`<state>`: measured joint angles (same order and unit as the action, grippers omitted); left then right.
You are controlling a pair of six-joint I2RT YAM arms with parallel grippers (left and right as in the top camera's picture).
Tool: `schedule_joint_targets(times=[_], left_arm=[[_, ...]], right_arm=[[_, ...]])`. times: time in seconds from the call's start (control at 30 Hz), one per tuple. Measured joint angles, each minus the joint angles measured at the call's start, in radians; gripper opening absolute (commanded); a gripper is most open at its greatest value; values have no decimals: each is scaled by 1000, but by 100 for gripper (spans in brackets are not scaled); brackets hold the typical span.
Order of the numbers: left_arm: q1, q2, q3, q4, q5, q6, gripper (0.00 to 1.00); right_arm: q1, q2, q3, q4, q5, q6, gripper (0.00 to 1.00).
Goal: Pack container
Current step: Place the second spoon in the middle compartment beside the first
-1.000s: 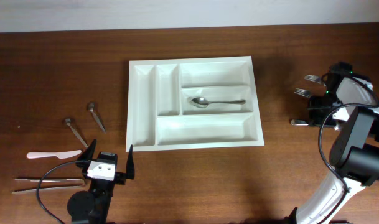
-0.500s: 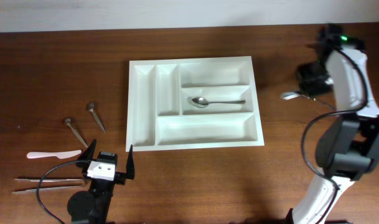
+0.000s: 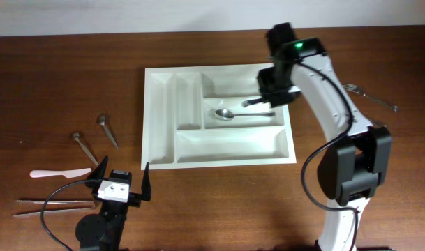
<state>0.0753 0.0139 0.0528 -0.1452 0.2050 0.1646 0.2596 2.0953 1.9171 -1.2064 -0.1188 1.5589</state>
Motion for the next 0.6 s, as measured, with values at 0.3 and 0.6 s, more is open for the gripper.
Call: schedule_joint_targets(times=[0.3, 0.6], left_arm=[[0, 0, 0, 0, 0, 0, 99], [0, 0, 0, 0, 0, 0, 99]], right_arm=[[83, 0, 0, 23, -6, 117, 13], [83, 0, 0, 43, -6, 154, 29]])
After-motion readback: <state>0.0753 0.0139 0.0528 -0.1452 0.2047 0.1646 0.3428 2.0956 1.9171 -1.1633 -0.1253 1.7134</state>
